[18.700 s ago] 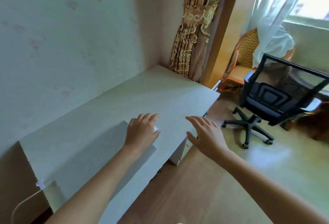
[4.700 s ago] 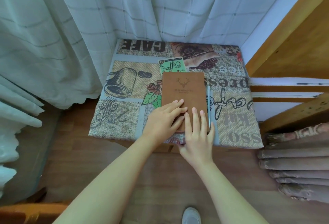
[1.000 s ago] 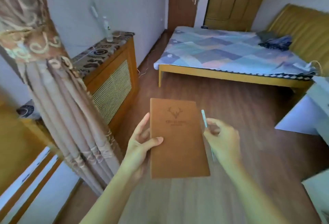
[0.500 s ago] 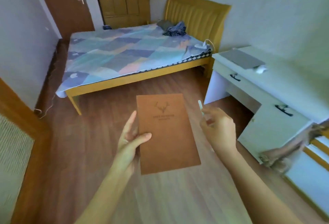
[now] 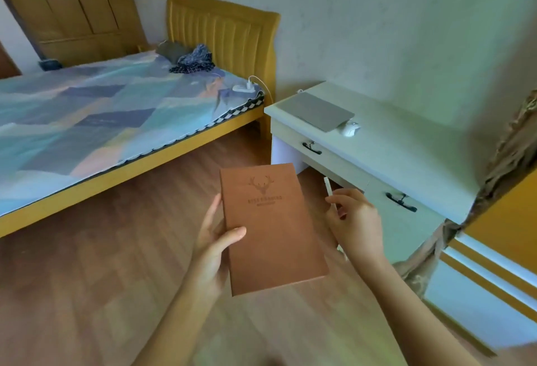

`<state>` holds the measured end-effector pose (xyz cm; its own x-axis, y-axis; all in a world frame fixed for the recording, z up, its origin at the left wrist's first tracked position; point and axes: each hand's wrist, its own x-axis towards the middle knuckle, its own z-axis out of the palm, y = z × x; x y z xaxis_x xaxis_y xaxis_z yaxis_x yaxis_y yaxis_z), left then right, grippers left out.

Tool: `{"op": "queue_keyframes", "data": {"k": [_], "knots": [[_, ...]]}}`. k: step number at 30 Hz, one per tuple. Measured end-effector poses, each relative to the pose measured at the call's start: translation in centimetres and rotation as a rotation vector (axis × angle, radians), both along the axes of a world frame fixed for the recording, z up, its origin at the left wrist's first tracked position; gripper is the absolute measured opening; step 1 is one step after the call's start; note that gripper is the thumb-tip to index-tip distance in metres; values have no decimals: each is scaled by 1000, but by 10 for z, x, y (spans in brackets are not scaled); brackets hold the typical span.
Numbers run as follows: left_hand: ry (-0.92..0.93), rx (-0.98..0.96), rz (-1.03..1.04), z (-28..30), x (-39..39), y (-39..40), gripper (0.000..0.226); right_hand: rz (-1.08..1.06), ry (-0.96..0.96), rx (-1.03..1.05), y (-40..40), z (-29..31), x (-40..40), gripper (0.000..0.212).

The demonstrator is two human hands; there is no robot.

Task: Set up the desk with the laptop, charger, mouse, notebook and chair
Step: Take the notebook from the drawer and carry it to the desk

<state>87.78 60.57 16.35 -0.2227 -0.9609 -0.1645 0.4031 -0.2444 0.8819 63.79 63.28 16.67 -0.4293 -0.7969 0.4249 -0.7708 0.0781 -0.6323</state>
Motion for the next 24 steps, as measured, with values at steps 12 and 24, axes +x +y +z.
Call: {"op": "queue_keyframes", "data": {"k": [12, 24], "knots": [[-32, -58, -221, 1, -165, -245, 73, -174, -11, -23, -192, 5, -151, 19], [-59, 87, -594, -37, -365, -438, 74, -544, -20, 70, -300, -30, -302, 17]]}}
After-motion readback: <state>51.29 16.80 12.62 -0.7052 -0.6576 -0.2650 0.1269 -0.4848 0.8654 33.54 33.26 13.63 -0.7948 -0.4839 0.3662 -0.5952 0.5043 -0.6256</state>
